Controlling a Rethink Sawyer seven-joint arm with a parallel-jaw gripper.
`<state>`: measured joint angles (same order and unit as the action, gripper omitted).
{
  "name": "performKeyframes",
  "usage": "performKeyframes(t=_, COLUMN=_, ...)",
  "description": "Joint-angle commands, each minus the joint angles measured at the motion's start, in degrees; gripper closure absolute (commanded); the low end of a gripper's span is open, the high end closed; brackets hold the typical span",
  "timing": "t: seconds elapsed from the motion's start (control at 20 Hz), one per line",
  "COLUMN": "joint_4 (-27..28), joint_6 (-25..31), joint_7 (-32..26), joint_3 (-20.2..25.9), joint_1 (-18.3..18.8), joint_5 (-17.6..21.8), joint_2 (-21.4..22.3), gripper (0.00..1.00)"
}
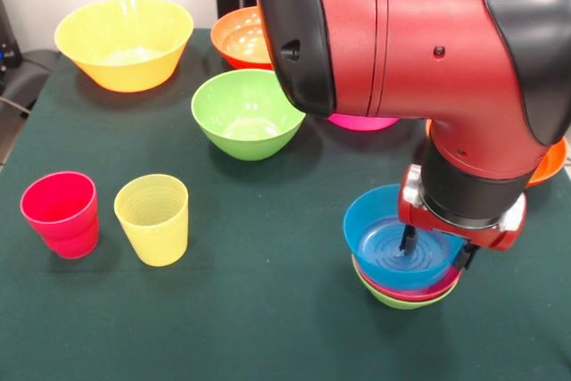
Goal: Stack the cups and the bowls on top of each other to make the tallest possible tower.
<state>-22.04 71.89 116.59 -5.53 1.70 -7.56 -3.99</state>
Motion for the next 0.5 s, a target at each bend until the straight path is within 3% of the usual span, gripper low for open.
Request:
performKeyframes(t=0.05, joint_4=-9.8, joint_6=-3.59, joint_7=-19.1, joint_3=7.88, joint_1=1.66, joint_5=1.37, joint_2=1.01, gripper=0.0)
performKeyframes(t=0.5, joint_4=-11.42, joint_6=-5.42, joint_7=-20.06, joint_3=8.2, joint_1=2.08, joint_5=2.47, joint_2=1.9, gripper=0.0)
